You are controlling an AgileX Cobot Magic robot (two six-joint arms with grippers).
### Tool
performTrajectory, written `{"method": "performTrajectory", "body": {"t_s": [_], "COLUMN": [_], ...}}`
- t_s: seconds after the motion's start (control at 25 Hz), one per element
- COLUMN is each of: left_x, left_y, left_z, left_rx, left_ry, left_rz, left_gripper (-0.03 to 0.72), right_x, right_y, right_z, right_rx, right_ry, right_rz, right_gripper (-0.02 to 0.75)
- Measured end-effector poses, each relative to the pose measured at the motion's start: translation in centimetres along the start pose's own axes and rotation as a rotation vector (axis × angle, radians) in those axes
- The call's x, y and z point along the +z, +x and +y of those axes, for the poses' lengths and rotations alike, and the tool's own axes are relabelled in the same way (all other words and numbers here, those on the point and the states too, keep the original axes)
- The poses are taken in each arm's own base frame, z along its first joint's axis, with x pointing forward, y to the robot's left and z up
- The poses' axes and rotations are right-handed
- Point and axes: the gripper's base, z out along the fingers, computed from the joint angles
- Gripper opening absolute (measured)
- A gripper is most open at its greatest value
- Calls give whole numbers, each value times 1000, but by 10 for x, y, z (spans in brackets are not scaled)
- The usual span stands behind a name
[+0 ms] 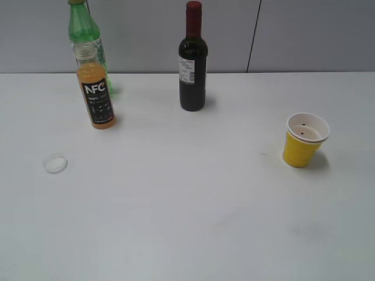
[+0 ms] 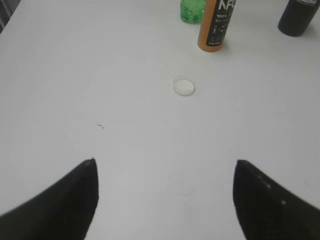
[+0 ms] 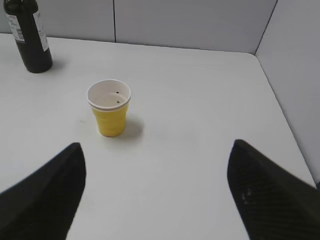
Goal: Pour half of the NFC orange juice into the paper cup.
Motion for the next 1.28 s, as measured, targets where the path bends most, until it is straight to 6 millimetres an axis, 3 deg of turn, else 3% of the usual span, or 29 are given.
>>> {"method": "performTrajectory", "body": {"t_s": [0.36, 0.44, 0.76, 1.04, 1.28], "left_x": [0, 0, 0, 0, 0], "left_y": [0, 0, 0, 0, 0], "left_z": [0, 0, 0, 0, 0], "left_rx": [0, 0, 0, 0, 0], "left_ry": [0, 0, 0, 0, 0], "left_rz": [0, 0, 0, 0, 0], "left_gripper": [639, 638, 632, 623, 614], "right_x": [59, 64, 116, 169, 198], "right_y": [-36, -39, -54, -42, -12], "right_z": [3, 3, -4, -5, 30], "right_rx": [35, 37, 22, 73, 35], "right_ry": [-53, -54, 10, 39, -76], "right_rz": [-69, -79, -155, -103, -114], "right_gripper": [664, 662, 647, 647, 647]}}
